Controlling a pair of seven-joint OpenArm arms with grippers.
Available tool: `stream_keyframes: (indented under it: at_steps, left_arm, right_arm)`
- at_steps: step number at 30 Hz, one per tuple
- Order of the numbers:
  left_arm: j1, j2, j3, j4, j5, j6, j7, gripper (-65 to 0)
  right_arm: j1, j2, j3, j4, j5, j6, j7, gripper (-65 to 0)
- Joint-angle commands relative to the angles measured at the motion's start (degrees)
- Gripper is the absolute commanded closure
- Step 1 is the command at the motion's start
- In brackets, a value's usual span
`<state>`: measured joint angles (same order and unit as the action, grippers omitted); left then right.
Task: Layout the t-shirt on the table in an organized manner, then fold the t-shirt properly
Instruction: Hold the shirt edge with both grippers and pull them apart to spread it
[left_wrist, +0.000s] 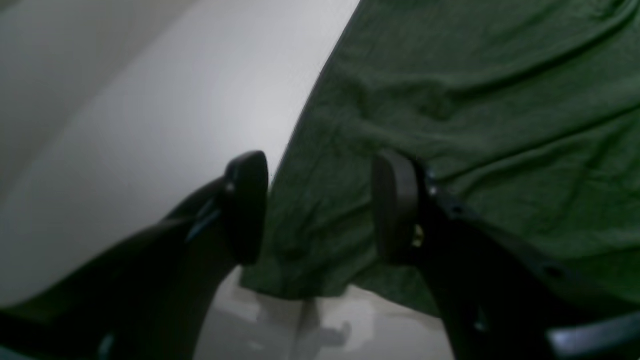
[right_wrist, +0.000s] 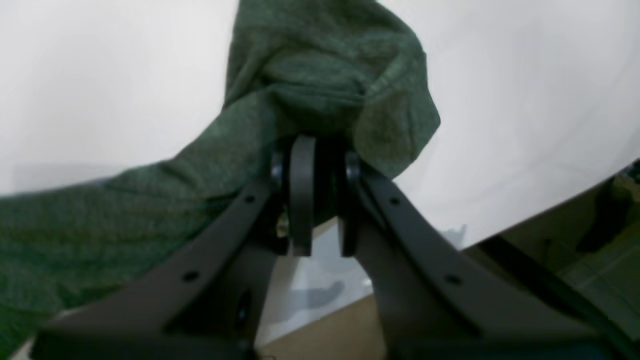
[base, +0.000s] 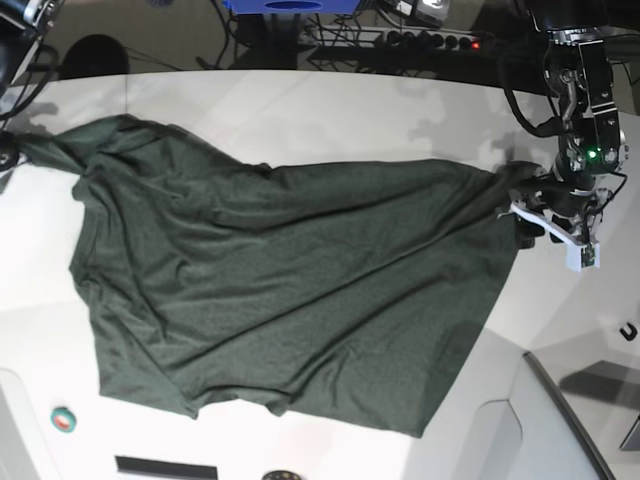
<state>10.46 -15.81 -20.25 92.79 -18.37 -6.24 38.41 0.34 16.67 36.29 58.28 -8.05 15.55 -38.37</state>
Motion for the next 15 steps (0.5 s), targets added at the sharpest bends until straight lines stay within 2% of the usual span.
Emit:
stream_keyframes:
  at_steps: [1, 5, 7, 9, 12, 13, 15]
  left_arm:
    - [-1.1, -0.85, -0.1, 0.88, -0.22, -0.13, -1.36, -31.4]
    - [-1.89, -0.85, -0.19, -0.97, -0.13, -0.13, -1.36, -31.4]
    - [-2.5, -0.85, 0.07, -1.41, -0.13, -0.13, -1.36, -31.4]
    - [-3.29, -0.67, 0.07, -2.38, -0.13, -0.13, -1.36, -31.4]
    - [-5.23, -0.58, 0.16, -5.37, -0.13, -0.13, -1.45, -31.4]
    - [-5.58, -0.58, 0.16, -6.07, -0.13, -0.13, -1.45, -31.4]
    - [-5.67, -0.58, 0.16, -6.51, -0.13, -0.13, -1.45, -31.4]
  right_arm:
    - [-0.21, 0.52, 1.2, 2.42, -1.04, -0.12, -0.53, -7.1]
    - [-1.44, -5.55, 6.56, 15.96, -6.85, -1.18, -2.82, -7.7]
    - [-1.53, -8.97, 6.65, 24.31, -9.04, -0.74, -3.34, -8.6]
    - [-2.4, -11.52, 3.93, 30.29, -9.84, 1.99, -3.34, -16.2]
    - [-2.93, -13.28, -3.99, 33.37, -9.84, 8.67, -4.93, -36.8]
    - [-2.67, -13.46, -6.01, 33.37, -9.75, 10.51, -6.33, -41.4]
    - [-2.14, -14.42, -8.73, 33.19, -7.81, 12.71, -8.36, -40.7]
